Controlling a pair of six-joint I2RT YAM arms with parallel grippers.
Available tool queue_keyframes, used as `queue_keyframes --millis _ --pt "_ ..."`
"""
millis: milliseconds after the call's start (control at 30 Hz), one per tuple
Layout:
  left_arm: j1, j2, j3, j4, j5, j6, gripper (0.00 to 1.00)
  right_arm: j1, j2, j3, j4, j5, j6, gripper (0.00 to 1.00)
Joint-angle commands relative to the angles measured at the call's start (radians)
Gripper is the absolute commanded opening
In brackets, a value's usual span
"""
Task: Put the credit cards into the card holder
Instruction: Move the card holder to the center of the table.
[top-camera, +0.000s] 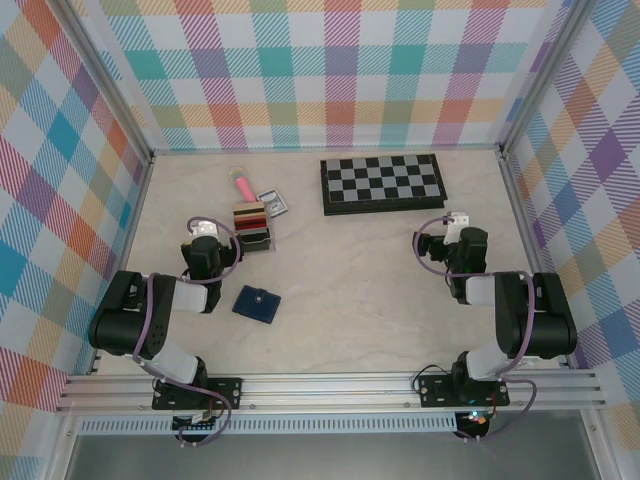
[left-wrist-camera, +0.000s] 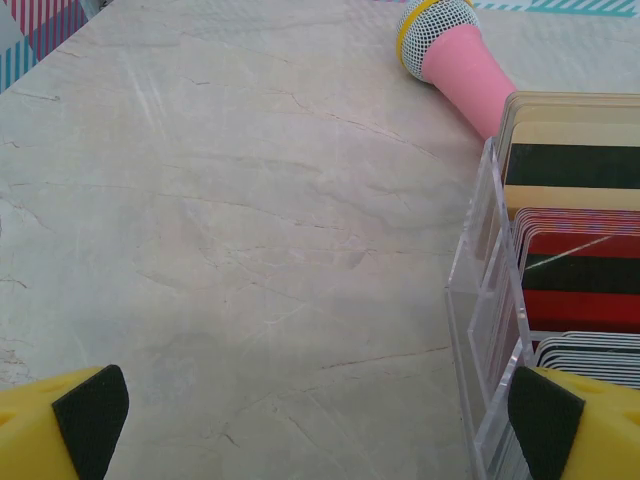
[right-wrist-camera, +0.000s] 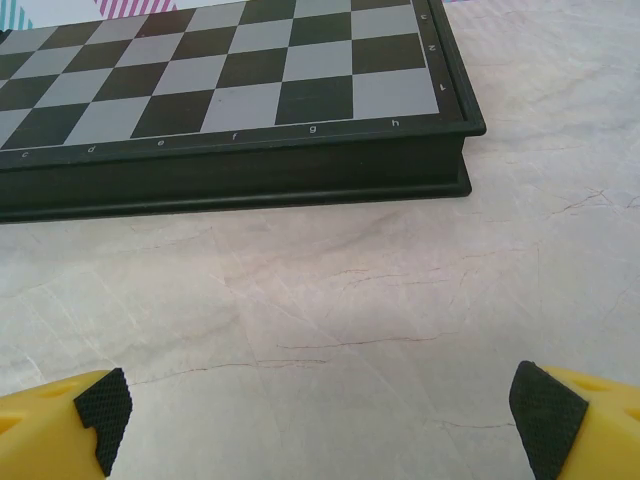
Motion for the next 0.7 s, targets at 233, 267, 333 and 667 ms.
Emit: queue_keyframes --millis 233,267,333,667 --pt "0.01 -0.004 0.016 0.023 0.022 0.009 1.0 -0.003 -0.006 0.02 0.014 -0.023 -0.004 1.0" --pt "0.01 -0.004 0.016 0.023 0.021 0.008 1.0 -0.002 -0.006 0.019 0.014 -0.024 -0.004 1.0" --pt "0.011 -0.004 0.017 0.023 0.021 0.008 1.0 -0.002 -0.004 0.021 0.012 -0.025 -0.004 1.0" --pt "0.011 -0.004 0.016 0.023 0.021 0.009 1.0 -0.003 -0.006 0.017 0.018 -0.008 0.001 1.0"
